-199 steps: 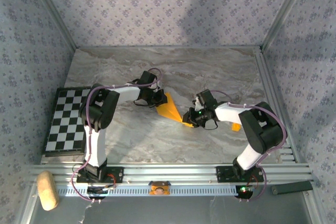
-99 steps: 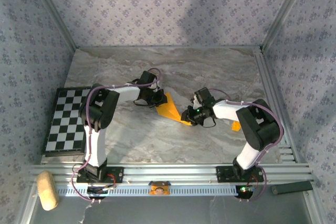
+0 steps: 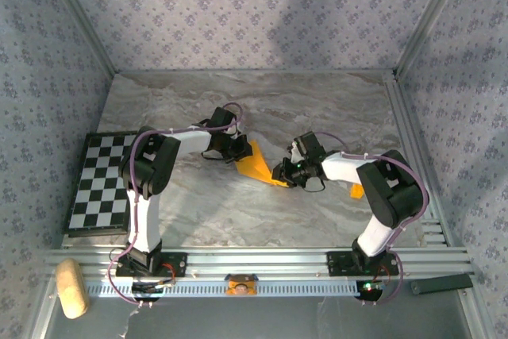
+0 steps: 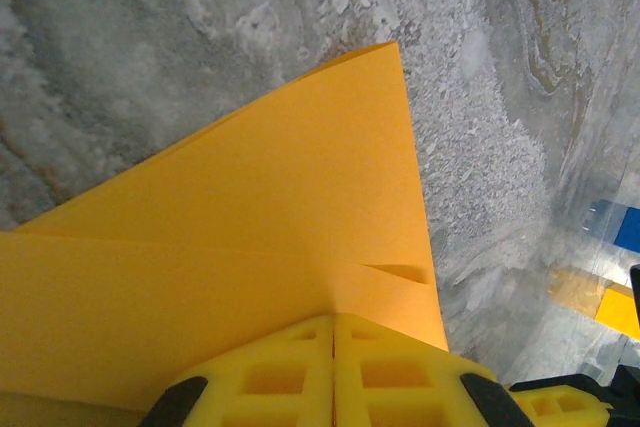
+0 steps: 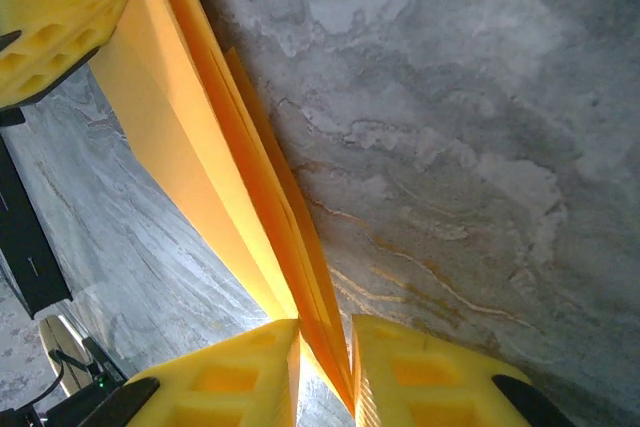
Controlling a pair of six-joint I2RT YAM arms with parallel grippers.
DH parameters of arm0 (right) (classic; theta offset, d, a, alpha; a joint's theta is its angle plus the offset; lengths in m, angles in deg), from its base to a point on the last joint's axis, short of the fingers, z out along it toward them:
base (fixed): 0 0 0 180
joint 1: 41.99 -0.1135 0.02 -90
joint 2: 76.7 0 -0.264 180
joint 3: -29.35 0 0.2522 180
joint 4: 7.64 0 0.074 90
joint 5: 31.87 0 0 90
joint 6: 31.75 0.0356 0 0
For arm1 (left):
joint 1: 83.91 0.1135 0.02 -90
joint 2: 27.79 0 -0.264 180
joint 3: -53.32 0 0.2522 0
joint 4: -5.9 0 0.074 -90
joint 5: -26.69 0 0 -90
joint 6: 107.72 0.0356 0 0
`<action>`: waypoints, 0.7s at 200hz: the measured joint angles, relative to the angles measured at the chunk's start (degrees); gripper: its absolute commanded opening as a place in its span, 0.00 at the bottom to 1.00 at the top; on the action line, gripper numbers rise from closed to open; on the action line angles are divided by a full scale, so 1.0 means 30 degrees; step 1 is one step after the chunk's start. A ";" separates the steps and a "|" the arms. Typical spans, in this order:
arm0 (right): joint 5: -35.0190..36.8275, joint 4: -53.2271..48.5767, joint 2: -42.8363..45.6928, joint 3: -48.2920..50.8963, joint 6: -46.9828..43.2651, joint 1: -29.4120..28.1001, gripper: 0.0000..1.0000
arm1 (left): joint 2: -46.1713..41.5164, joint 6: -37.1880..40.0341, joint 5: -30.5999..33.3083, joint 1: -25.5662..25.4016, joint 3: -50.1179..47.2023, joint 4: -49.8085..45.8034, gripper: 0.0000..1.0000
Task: Fold a paper plane with a square sheet of paper (pick it up from the middle)
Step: Turn over the paper at the center of the table.
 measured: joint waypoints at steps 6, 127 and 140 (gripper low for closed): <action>-0.0022 0.0036 0.0000 0.0044 0.0007 0.0007 0.20 | 0.0000 0.0000 0.0000 0.0015 0.0000 0.0000 0.07; -0.0933 0.1035 0.0015 0.0488 0.0058 0.0277 0.03 | 0.0000 -0.0022 -0.0066 0.0015 0.0000 -0.0015 0.08; -0.0991 0.1122 0.0022 0.0568 0.0058 0.0313 0.01 | 0.0000 -0.0073 -0.0058 0.0015 0.0000 -0.0015 0.10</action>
